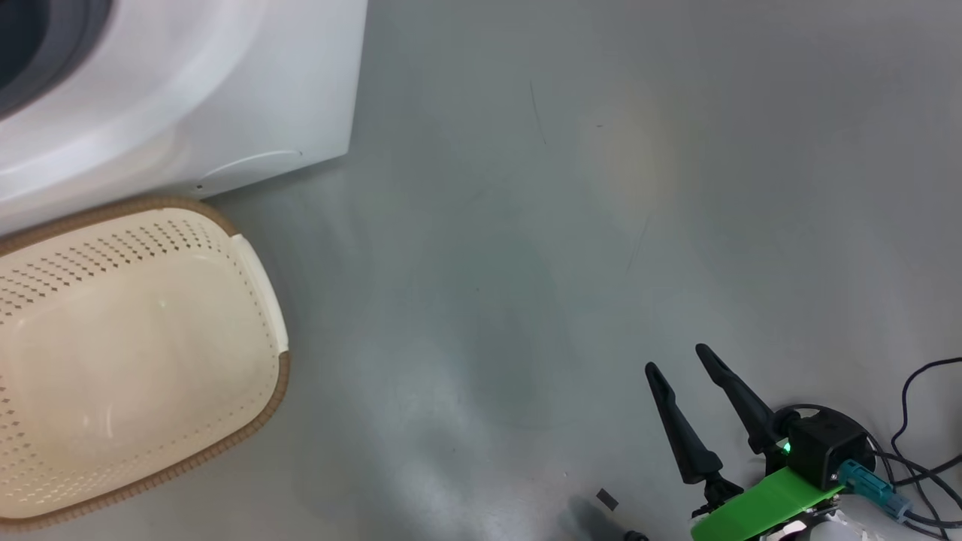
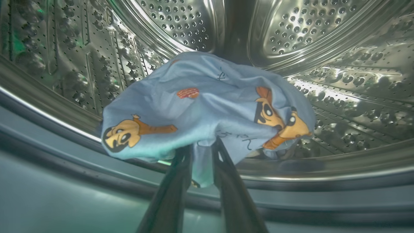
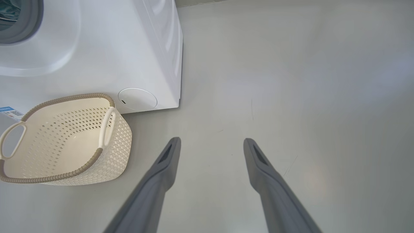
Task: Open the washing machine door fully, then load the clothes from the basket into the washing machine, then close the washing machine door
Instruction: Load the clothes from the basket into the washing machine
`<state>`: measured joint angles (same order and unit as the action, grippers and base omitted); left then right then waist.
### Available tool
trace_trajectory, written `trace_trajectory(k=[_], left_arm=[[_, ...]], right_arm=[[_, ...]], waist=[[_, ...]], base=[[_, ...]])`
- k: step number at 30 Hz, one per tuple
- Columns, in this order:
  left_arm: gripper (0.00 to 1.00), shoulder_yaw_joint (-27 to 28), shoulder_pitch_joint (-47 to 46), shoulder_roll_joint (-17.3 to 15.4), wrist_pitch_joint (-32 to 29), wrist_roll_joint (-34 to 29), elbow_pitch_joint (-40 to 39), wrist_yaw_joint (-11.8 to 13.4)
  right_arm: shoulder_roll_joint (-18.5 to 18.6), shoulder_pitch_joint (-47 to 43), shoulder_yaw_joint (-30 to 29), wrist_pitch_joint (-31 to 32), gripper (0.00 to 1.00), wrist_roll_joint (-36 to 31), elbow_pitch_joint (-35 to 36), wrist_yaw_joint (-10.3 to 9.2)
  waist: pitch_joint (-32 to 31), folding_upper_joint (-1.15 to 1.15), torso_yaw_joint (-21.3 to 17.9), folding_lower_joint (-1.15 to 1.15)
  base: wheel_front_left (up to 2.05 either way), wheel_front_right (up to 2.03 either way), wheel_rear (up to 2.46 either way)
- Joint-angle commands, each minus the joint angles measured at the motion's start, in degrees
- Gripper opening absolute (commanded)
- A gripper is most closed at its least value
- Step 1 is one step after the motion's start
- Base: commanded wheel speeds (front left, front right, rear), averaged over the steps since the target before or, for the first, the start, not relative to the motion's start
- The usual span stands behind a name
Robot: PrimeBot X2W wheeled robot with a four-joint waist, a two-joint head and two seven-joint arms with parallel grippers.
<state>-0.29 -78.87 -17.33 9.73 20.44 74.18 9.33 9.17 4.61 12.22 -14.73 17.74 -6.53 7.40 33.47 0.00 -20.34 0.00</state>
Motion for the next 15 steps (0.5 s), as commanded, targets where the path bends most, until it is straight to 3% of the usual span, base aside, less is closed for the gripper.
trace_trajectory(k=[1,4,15], left_arm=[[0.25,-0.21,-1.2,-2.81,0.66,0.31,-0.93,0.12],[0.0,-0.06,-1.75,-3.12,1.25,0.72,-0.88,0.02],[0.0,0.07,-3.58,-4.8,4.38,1.36,-2.62,-0.18]], right_arm=[[0.93,-2.31,0.74,-0.27,1.0,-0.25,1.28,0.09],[0.84,-2.7,0.52,-0.27,1.0,-0.26,1.54,0.09],[0.97,-3.97,0.27,-0.27,1.0,-0.14,2.45,0.09]], waist=[[0.33,0.0,-0.17,0.0],[0.71,0.0,-0.35,0.0],[1.99,0.0,-1.09,0.0]], base=[[0.0,0.0,0.0],[0.0,0.0,0.0],[0.0,0.0,0.0]])
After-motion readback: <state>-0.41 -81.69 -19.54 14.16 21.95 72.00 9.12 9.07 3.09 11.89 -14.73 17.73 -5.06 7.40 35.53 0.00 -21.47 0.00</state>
